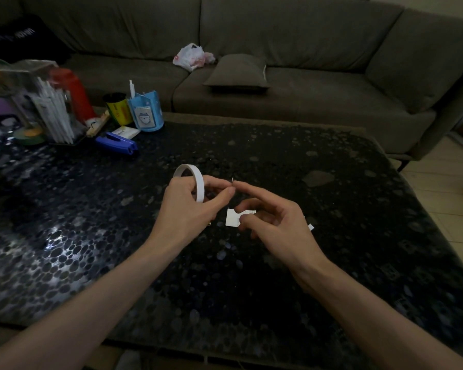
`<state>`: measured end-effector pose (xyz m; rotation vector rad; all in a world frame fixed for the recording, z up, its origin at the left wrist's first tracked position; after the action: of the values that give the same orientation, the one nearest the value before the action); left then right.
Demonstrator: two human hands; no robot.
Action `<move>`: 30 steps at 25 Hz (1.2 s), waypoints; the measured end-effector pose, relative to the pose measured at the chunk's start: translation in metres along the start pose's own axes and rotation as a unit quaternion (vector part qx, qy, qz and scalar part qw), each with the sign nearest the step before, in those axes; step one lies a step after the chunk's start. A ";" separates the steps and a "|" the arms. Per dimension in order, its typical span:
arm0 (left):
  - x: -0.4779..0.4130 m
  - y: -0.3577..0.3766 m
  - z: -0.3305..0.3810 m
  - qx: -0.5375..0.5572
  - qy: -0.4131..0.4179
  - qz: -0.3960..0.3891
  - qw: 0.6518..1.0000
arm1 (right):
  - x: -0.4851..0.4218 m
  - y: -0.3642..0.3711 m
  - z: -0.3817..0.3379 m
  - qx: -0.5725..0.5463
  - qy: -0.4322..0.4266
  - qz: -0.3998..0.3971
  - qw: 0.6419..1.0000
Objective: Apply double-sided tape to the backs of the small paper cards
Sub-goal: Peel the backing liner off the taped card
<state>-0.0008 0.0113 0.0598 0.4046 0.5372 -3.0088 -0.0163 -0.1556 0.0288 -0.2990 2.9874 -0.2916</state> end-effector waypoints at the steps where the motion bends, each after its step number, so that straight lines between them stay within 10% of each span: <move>1: 0.000 0.000 0.000 -0.003 -0.001 0.002 1.000 | 0.000 0.000 0.000 0.000 -0.001 -0.001 1.000; 30: 0.001 0.000 -0.007 -0.021 -0.050 -0.009 0.998 | -0.002 -0.029 0.010 -0.083 0.078 0.113 0.987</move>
<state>0.0003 0.0135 0.0533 0.2464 0.5964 -3.0088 -0.0076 -0.1853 0.0251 0.0531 3.1668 -0.0426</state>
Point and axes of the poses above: each hand's wrist, its own x-axis away from the middle knuckle, its own y-axis out of the palm, z = x × y, the point moved 9 cm from there along -x, towards the middle knuckle, and after that the axes turned 3 degrees about x, right-handed, at the moved point
